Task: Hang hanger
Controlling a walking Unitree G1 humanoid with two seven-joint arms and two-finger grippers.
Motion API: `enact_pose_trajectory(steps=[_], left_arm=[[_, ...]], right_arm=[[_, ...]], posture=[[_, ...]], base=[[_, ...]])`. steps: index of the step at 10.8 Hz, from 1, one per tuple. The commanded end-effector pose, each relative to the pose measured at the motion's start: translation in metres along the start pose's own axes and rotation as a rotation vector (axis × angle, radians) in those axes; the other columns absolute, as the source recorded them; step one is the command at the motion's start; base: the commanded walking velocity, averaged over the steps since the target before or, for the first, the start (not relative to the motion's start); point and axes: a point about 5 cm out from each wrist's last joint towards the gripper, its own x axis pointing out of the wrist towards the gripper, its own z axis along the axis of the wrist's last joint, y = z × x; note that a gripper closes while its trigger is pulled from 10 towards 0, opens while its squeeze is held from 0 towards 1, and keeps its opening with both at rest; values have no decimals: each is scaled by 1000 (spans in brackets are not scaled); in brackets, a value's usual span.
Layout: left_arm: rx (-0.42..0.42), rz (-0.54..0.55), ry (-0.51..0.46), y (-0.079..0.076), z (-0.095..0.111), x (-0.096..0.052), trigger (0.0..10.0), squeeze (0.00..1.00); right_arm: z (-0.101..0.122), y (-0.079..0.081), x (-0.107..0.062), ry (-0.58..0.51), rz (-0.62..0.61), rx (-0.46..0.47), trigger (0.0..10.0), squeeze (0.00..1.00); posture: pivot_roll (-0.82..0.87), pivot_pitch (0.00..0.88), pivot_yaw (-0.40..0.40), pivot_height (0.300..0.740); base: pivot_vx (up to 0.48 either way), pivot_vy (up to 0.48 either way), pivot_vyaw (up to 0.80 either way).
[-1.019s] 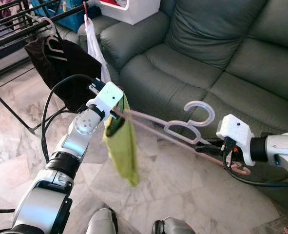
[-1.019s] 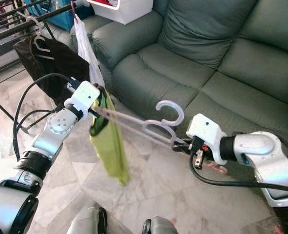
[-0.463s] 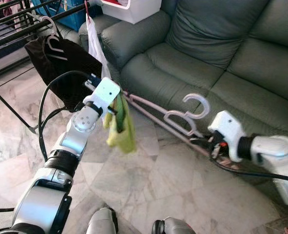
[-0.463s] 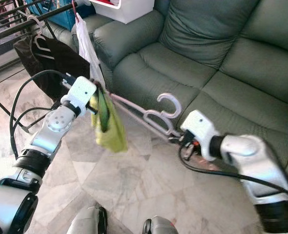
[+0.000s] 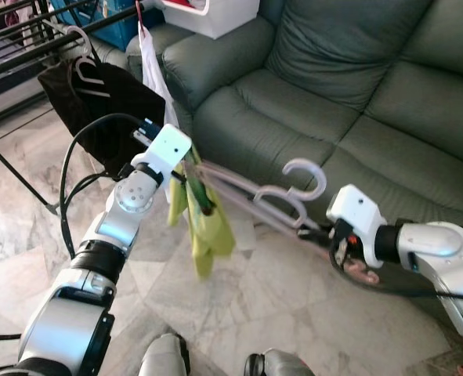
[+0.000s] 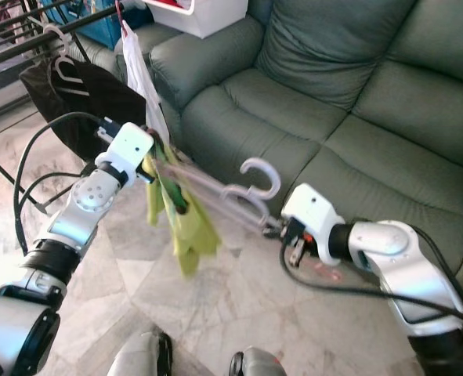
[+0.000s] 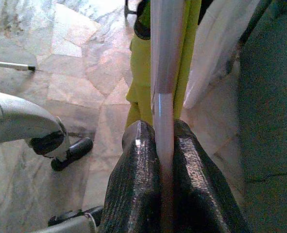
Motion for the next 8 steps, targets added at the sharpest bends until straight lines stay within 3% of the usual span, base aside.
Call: enact_pose_trajectory(steps=[1, 5, 8], left_arm=[[21, 28, -39, 7, 10, 4, 10000, 0], [24, 34, -44, 9, 12, 4, 10000, 0], [10, 65, -74, 17, 21, 7, 10000, 0]], right_arm=[[6, 4, -2, -6, 26, -24, 10000, 0], [6, 1, -2, 2, 20, -27, 10000, 0], [-1, 1, 3, -4, 2, 32, 10000, 0]], posture=[[-82, 96, -23, 740], [-83, 94, -26, 740], [-82, 95, -24, 740]], base=[[0, 0, 0], [0, 0, 0], [0, 0, 0]])
